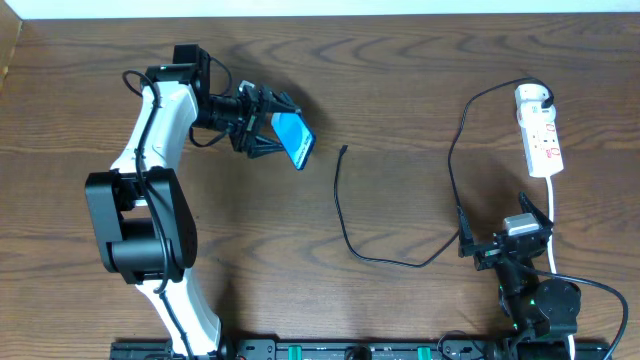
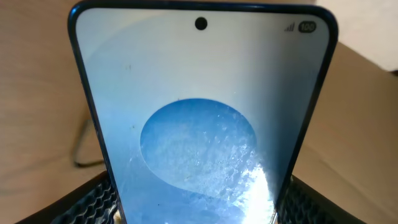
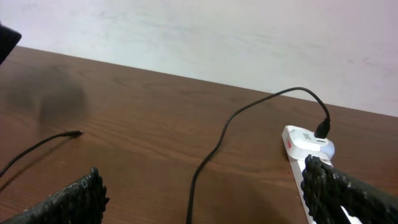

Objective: Plug charger to phone and switch on socket
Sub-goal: 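Lift the phone with the left gripper and tilt it upright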

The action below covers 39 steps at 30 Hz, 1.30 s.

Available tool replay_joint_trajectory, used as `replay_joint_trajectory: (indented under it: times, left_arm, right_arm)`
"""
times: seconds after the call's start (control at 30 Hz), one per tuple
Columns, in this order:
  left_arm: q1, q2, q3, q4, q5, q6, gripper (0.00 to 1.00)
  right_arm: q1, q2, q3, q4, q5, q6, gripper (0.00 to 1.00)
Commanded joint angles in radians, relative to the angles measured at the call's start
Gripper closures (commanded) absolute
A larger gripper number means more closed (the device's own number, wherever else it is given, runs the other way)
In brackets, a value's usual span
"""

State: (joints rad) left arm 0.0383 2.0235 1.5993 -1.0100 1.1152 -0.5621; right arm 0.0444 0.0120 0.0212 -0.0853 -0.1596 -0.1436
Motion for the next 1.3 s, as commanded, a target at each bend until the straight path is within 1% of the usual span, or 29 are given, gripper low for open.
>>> replay_joint_trajectory:
  times: [0.0,0.17,0.23,0.47,0.77,1.27]
  left_arm:
    - [0.005,-0.032,0.017,-0.002,0.158,-0.121,0.36]
    - [0.005,-0.032,0.017,-0.002,0.161,-0.266,0.38]
    - [0.005,-0.032,0.017,-0.002,0.161,-0.317,0.42]
    - [0.005,-0.032,0.017,-0.002,0.162,-0.459,0.43]
    - [0.005,-0.032,0.017,0.009,0.320,-0.464,0.43]
    - [0.005,-0.032,0.017,0.009,0.329,-0.464,0.43]
  right_arm:
    - [0.015,-0.006,-0.005,0.000,0.004,-0.011,0.01]
    - [0.015,-0.006,-0.005,0.000,0.004,-0.011,0.01]
    - [0.015,-0.006,-0.005,0.000,0.004,-0.011,0.01]
    - [0.015,-0.006,-0.005,0.000,0.004,-0.011,0.01]
    - [0.015,-0.006,-0.005,0.000,0.004,-0.011,0.01]
    - [0.015,-0.006,-0.005,0.000,0.004,-0.011,0.01]
